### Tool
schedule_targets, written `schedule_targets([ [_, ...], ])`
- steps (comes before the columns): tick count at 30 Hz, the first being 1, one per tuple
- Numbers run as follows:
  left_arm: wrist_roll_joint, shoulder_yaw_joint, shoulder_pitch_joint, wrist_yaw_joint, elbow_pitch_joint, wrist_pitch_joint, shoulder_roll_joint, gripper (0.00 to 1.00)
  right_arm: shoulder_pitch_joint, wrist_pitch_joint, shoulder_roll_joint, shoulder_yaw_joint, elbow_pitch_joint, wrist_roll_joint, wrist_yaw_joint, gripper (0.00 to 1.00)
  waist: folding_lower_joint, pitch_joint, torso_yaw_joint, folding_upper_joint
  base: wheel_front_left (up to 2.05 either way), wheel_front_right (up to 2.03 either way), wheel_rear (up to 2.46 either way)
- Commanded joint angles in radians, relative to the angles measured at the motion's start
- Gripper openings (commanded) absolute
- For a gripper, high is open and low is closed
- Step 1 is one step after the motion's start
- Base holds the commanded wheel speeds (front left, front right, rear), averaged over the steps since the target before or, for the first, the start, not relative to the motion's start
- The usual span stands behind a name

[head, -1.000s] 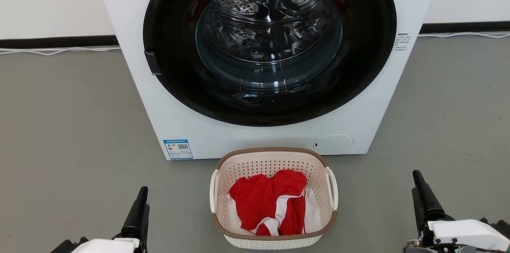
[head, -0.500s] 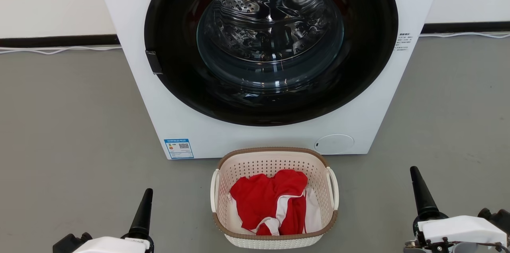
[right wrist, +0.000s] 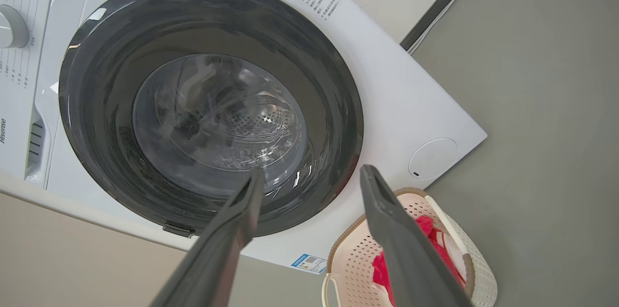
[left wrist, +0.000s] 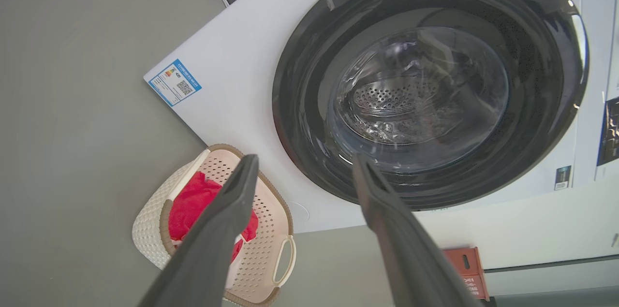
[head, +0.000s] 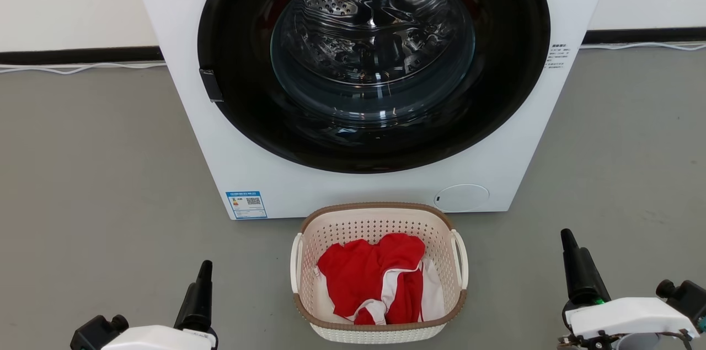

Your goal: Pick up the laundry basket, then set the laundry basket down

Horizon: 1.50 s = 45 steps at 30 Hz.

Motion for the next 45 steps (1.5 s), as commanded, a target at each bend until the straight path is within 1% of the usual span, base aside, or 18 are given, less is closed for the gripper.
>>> schedule_targets([
  [1, 0.04, 0.011, -0.045, 0.007, -0.023, -0.011, 0.009, 1.0, -0.031, -0.017, -0.013, 0.012, -0.032, -0.042, 0.004, 1.0, -0.0001, -0.001, 0.0, -0.0001, 0.0, 0.0, 0.0],
  [7, 0.106, 0.008, -0.042, 0.011, -0.024, -0.026, 0.009, 1.0, -0.029, -0.032, -0.014, 0.019, -0.033, -0.104, 0.004, 1.0, -0.0001, -0.002, 0.0, -0.0001, 0.0, 0.0, 0.0],
  [11, 0.165, 0.006, -0.041, 0.014, -0.022, -0.04, 0.01, 1.0, -0.028, -0.046, -0.022, 0.032, -0.029, -0.173, 0.004, 1.0, -0.0001, 0.002, 0.0, -0.0001, 0.0, 0.0, 0.0],
  [45, 0.519, -0.01, -0.068, 0.029, 0.002, -0.14, 0.014, 1.0, -0.042, -0.146, -0.027, 0.053, -0.033, -0.617, 0.006, 1.0, -0.0001, 0.03, 0.004, -0.0001, 0.0, 0.0, 0.0],
])
